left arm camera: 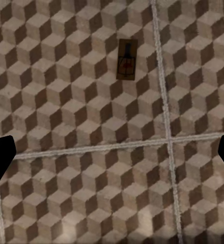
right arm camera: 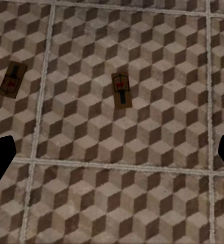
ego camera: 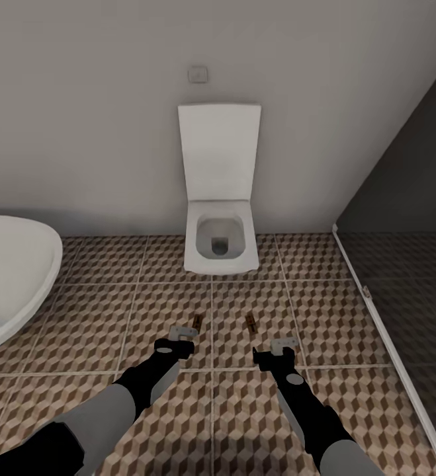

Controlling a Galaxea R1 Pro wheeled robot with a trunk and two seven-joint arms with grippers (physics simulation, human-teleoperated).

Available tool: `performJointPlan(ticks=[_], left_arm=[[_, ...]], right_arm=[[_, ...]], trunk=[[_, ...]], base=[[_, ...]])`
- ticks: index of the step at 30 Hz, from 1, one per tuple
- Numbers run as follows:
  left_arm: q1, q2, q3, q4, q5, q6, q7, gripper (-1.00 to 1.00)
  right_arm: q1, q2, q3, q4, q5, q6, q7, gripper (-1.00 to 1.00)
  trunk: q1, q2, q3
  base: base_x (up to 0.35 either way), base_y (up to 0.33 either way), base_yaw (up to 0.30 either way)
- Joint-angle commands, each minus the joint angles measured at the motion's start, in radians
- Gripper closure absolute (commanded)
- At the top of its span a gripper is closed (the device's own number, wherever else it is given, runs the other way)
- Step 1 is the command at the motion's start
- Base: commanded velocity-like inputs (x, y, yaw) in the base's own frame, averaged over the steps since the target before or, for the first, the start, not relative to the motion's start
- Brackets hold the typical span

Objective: Take the four mousetraps from the cabinet in the bathroom and place them on the bathroom floor. Make sure all four end up on the same floor surface, and ensure that at least two of them are either under or directly next to the same bathroom sink.

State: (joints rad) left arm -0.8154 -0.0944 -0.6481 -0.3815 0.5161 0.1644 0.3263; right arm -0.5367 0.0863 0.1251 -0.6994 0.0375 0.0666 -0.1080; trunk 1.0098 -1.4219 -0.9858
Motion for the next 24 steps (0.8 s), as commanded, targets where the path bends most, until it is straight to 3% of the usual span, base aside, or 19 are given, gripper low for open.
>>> performJointPlan(ticks=[1, 24], left_arm=[[-0.001, 0.001, -0.008, -0.002, 0.007, 0.004, 0.008, -1.0], [0.0, 0.007, -0.008, 0.036, 0.007, 0.001, 0.007, -1.0]], right_arm=[[0.0, 0.0, 0.004, -0.002, 0.004, 0.007, -0.007, -1.0], [0.0, -0.007, 0.004, -0.001, 0.004, 0.007, -0.007, -1.0]], trunk=[[-0.004, 0.007, 0.003], [-0.092, 0.168, 0.102]], base=[[0.0, 0.0, 0.0], [0.0, 0.0, 0.0]])
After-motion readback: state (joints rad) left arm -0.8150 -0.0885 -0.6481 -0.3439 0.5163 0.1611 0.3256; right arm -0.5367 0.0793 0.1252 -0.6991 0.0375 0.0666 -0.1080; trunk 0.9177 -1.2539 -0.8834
